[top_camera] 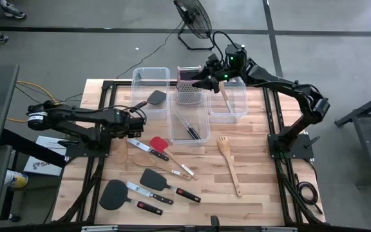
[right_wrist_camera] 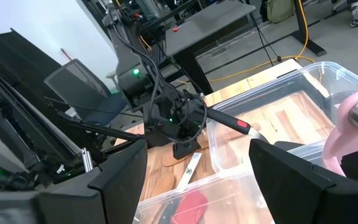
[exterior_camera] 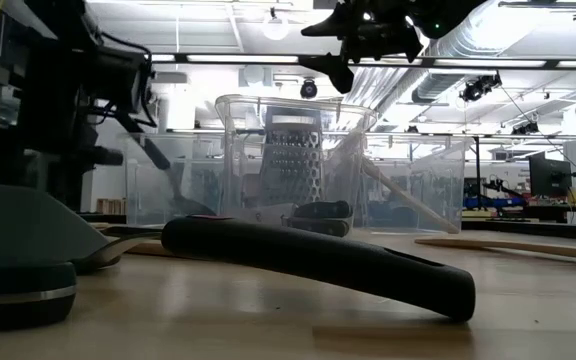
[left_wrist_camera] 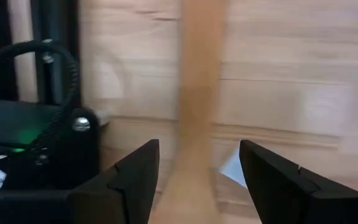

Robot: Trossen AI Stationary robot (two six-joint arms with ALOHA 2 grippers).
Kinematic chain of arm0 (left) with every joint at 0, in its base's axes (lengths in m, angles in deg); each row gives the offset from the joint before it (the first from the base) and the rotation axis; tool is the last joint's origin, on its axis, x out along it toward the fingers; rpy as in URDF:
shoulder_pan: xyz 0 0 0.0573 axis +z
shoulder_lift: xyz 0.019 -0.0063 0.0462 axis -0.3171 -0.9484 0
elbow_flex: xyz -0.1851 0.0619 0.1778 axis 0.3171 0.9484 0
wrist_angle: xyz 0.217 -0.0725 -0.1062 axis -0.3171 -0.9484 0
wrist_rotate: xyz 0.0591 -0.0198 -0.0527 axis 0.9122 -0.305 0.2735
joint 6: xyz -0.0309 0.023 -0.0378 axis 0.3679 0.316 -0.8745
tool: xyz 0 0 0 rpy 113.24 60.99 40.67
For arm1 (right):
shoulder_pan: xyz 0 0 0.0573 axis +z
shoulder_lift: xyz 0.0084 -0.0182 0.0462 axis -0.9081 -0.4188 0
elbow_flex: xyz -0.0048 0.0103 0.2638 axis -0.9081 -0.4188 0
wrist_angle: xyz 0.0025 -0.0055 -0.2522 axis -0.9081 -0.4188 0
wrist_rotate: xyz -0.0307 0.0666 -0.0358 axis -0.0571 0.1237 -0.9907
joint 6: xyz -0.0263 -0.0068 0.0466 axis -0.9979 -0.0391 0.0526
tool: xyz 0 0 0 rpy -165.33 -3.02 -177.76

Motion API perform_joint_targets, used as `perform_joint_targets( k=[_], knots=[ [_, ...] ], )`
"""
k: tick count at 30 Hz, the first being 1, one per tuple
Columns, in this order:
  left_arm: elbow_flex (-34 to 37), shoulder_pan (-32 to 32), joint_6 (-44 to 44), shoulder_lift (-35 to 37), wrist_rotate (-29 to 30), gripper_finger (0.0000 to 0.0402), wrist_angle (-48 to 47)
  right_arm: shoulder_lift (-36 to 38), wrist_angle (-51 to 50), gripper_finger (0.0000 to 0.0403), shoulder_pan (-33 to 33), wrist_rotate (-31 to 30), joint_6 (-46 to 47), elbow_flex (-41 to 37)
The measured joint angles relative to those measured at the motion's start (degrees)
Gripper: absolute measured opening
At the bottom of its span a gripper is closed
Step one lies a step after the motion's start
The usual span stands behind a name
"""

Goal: Pick & Place Kitchen Items
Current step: Put the brown spatula into the right transparent bin

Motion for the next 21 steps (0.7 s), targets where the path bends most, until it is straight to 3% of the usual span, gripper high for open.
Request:
perform_joint_targets(
  k=[16,21],
  knots=[
    [5.41,0.0,0.16,-2.7,-0.96,0.0216,8.31,0.0,0.08,0.0275,0.0,-0.25,0.02,0.0],
    [6.73,0.0,0.13,-2.69,-2.84,0.019,9.48,0.0,0.08,0.0275,0.0,-0.25,0.02,0.0]
  ],
)
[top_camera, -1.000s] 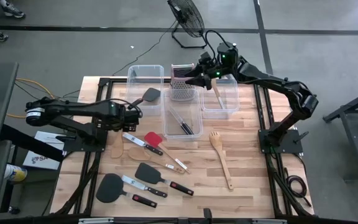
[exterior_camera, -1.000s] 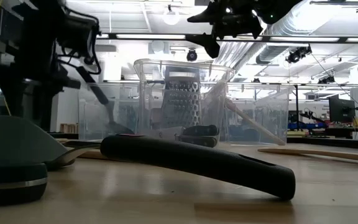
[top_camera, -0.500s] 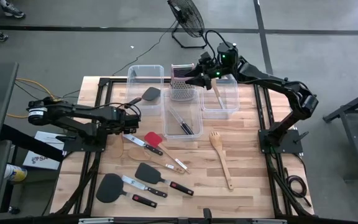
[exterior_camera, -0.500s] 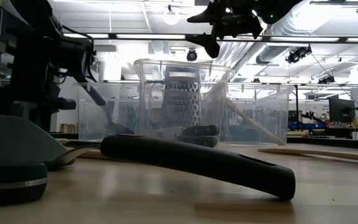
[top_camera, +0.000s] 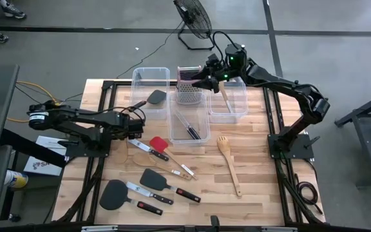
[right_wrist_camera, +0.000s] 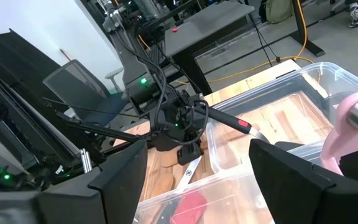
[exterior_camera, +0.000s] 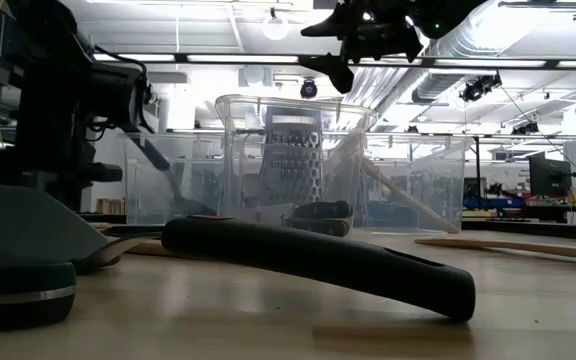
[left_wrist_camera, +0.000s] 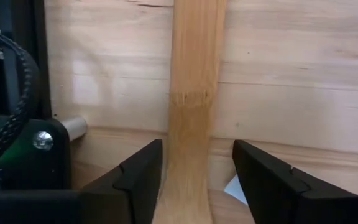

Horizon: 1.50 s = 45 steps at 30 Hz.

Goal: Pick & Place Kitchen Items
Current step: Put the brown spatula into the right transparent bin

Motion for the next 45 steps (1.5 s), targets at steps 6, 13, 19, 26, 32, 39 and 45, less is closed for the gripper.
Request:
perform_joint_targets(
  k=[6,13,19,26,32,39,45],
  knots=[
    [0.56,0.0,-0.01,-0.04,-0.98,0.0132,0.67,0.0,0.0,0.0275,0.0,0.0,0.0,0.0],
    [0.58,0.0,0.03,-0.07,-1.35,0.0091,1.08,0.0,-0.02,0.0275,0.0,0.0,0.0,0.0],
    [0.6,0.0,0.03,-0.09,-1.44,0.009,1.04,0.0,-0.03,0.0275,0.01,0.0,0.61,0.0],
    [0.65,0.0,0.01,-0.11,-1.86,0.0089,0.83,0.0,-0.04,0.0275,0.61,0.07,0.8,0.0],
    [0.65,0.0,0.14,-0.11,-2.53,0.0078,0.5,0.0,-0.04,0.0275,0.92,0.24,0.83,0.0],
    [0.66,0.0,3.1,0.14,-4.2,0.0078,0.0,0.39,-0.07,0.0275,0.9,0.19,1.14,0.0],
    [0.8,-0.06,4.22,2.64,-5.69,0.0078,-1.3,1.26,0.24,0.0275,0.87,0.05,1.08,0.09]
  ],
)
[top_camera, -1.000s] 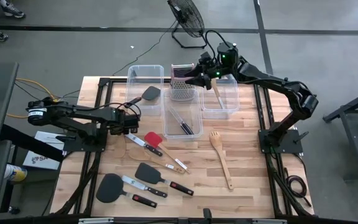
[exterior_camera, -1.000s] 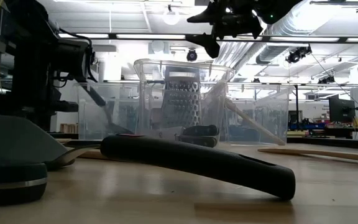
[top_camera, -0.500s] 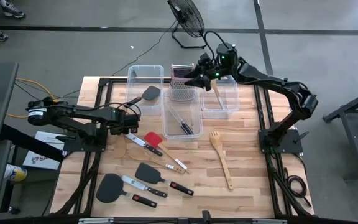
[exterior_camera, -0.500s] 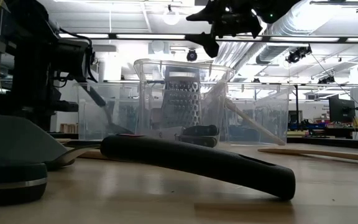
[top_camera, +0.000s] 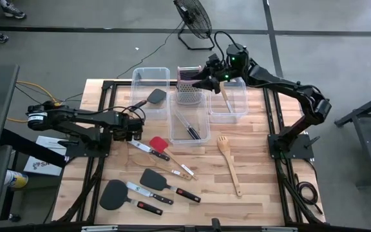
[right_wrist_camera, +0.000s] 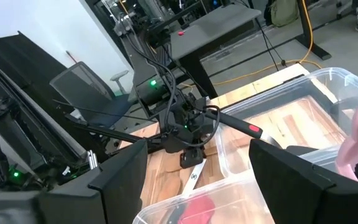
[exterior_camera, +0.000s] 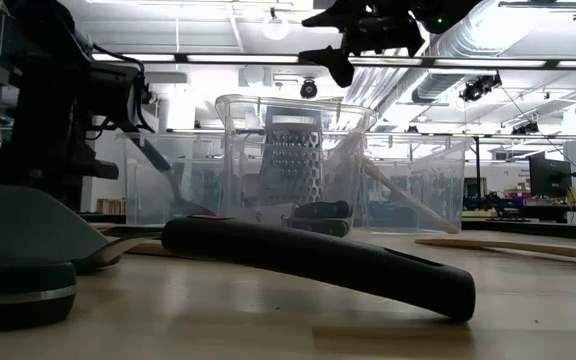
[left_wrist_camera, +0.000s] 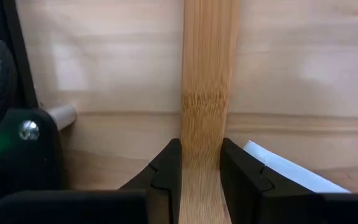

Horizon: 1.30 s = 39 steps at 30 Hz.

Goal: Pick & Place Kitchen Items
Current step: Put the brown spatula into the right transparent bin

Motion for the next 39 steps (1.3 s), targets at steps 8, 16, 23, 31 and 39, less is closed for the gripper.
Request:
perform_joint_targets(
  k=[8,16,23,31,39],
  knots=[
    [0.15,-0.02,-1.28,4.45,-0.47,0.0078,-0.66,0.45,-0.04,0.0275,0.0,-0.02,-0.01,0.0],
    [0.04,-0.02,0.42,7.13,-2.21,0.0078,-1.01,0.45,-0.04,0.0275,0.0,-0.01,-0.42,0.0],
    [0.0,-0.02,5.97,9.87,-5.61,0.0078,-1.06,0.45,-0.04,0.0275,0.0,-0.01,-0.45,0.0],
    [-0.04,0.0,9.66,13.12,-10.0,0.0078,-1.22,0.42,-0.04,0.0275,0.0,-0.03,-0.46,-0.02],
    [-0.15,0.0,10.45,13.84,-13.83,0.0078,-1.07,0.42,-0.07,0.0275,0.0,-0.03,-0.47,-0.09]
  ],
)
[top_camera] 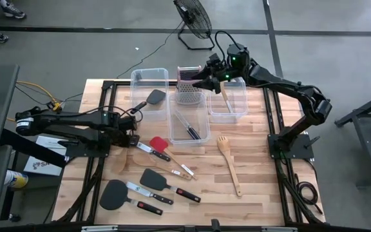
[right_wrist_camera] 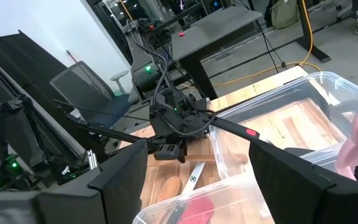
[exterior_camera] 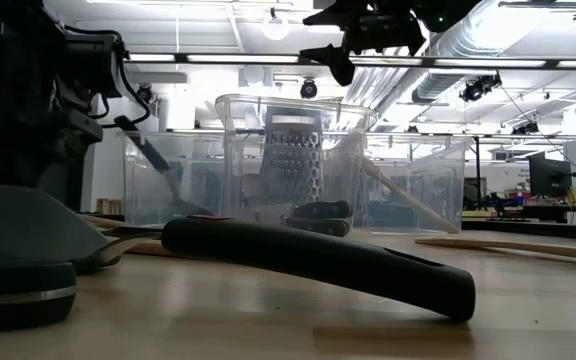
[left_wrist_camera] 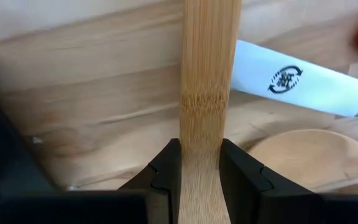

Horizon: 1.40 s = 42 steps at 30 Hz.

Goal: Pick & Place Kitchen Items
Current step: Put the brown spatula into the right transparent bin

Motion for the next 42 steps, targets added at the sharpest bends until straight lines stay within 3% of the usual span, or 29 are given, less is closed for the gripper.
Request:
perform_joint_targets(
  k=[13,26,42],
  knots=[
    [-2.03,0.0,5.74,0.0,-6.78,0.0076,-1.98,-0.02,0.0,0.0275,0.0,0.02,-0.02,0.0],
    [-8.48,0.0,13.51,0.0,-14.36,0.0076,-10.56,-0.04,-0.02,0.0275,0.0,0.02,-0.04,0.0],
    [-12.01,0.0,20.87,0.0,-26.28,0.0076,-11.57,-0.04,-0.02,0.0275,0.0,0.02,-0.04,0.0]
  ],
)
